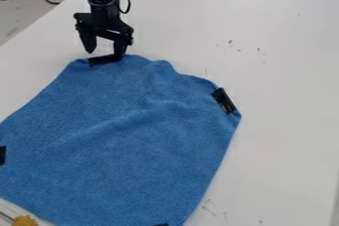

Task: Fold cloth from top left to centre

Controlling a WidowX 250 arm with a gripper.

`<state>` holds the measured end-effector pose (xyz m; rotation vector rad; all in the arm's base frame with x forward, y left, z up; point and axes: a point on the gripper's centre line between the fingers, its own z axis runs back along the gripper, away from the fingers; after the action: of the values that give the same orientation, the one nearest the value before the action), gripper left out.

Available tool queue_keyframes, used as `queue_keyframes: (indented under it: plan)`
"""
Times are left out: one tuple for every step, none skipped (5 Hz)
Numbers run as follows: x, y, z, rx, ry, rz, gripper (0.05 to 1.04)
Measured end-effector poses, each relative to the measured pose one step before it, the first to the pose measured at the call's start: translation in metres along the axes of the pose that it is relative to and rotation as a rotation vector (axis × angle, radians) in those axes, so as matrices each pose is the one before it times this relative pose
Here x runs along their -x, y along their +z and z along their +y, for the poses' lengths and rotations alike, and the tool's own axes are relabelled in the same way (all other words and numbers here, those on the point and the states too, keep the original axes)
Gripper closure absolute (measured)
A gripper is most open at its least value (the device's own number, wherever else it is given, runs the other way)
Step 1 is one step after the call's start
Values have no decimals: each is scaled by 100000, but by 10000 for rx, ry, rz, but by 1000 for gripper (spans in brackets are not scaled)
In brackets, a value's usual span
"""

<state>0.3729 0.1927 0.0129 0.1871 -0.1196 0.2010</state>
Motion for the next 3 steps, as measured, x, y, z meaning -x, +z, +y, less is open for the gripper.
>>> queue_keyframes:
  plan:
    - [439,-107,-64,133,-103,206,83]
    - [506,-287,-6,-72,118,115,134]
    - [-197,-101,-387,-81,-91,-304,413]
